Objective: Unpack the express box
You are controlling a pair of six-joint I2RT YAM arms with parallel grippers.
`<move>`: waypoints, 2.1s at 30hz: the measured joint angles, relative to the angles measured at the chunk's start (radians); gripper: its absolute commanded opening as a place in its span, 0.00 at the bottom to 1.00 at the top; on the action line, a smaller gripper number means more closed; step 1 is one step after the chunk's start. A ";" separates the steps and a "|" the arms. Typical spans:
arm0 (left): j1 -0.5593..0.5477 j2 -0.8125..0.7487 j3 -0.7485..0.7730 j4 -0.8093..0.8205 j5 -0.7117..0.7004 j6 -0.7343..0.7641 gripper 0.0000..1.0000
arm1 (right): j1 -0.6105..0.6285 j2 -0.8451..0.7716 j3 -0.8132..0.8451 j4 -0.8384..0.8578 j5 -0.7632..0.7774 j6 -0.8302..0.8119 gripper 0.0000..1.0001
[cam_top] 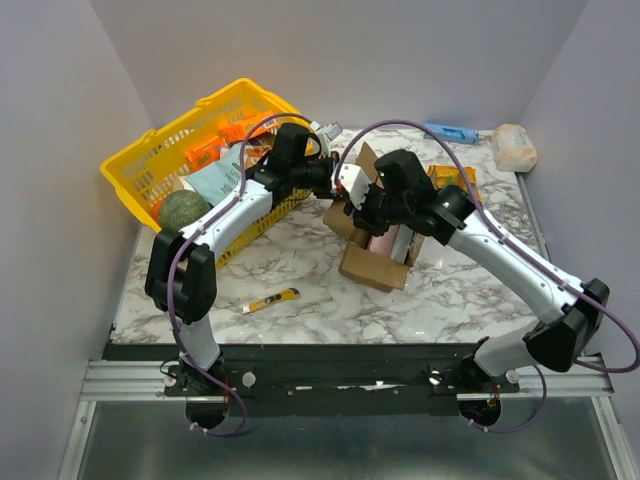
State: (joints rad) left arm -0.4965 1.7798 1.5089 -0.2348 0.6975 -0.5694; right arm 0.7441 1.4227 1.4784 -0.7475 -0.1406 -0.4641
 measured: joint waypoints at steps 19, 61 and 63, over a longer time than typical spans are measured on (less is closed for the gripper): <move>-0.003 -0.013 -0.019 0.002 0.000 0.038 0.00 | -0.167 -0.196 -0.288 0.008 0.110 0.108 0.28; -0.023 -0.045 -0.233 0.322 0.063 -0.131 0.00 | -0.432 -0.208 -0.438 0.189 -0.019 0.507 0.27; -0.032 -0.060 -0.266 0.350 0.046 -0.146 0.00 | -0.432 -0.168 -0.381 0.195 -0.035 0.505 0.29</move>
State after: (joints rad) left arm -0.5289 1.7195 1.2427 0.1150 0.7433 -0.7155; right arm 0.3122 1.2549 1.0969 -0.5529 -0.1753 0.0414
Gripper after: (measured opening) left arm 0.023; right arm 0.255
